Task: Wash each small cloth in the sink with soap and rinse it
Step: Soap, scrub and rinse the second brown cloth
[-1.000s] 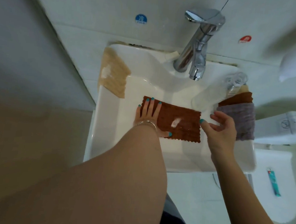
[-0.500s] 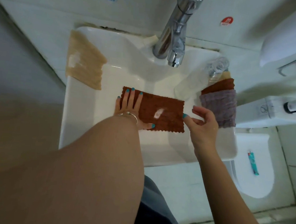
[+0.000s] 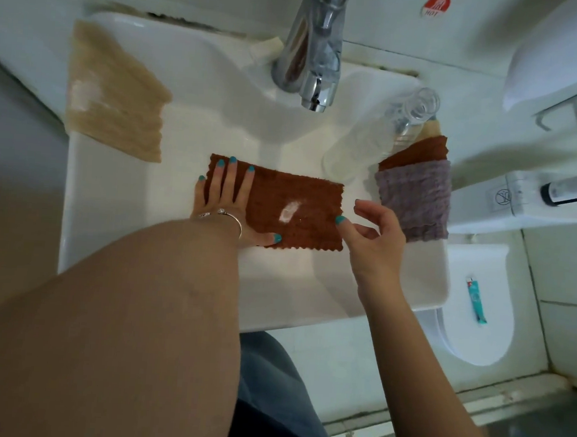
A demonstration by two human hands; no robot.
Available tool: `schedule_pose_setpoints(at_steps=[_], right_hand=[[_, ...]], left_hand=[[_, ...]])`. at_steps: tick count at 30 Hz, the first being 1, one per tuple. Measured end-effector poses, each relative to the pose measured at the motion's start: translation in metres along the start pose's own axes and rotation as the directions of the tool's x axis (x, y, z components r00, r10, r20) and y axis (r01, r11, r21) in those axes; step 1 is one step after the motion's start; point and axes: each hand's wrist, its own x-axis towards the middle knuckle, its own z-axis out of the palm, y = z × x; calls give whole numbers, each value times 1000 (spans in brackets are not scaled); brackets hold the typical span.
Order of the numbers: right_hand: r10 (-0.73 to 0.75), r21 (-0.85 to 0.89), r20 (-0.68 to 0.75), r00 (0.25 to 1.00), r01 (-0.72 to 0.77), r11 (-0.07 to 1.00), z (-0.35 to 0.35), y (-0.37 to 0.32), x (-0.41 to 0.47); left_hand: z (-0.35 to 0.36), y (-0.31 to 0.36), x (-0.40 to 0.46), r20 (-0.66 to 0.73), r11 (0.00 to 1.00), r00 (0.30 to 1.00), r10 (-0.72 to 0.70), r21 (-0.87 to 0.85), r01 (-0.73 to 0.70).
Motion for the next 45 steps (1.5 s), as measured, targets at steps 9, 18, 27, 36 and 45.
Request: schedule_pose_setpoints(at_steps=[9,18,27,36,45], right_hand=[[39,-1,16,999,-39,999,3,13,5],[30,-2,23,999,-30,1000,6,6,2],[-28,20,28,999,28,999,16,-20,-3],[-308,108,42,951,302,947,32,-89,2],[-651,69,171,740,650,757,36,-154,21]], left_hand=[[-2,2,-1,15,1000,1000,-6,-17,6],[-1,1,-1,28,1000,1000,8,-27,-7],[0,-1,-3,9,998,999,36,-51,-35],[1,-1,-7,-35,998,999,39,-55,-41],[4,-2,-6,-39,997,998,47,-63,-49]])
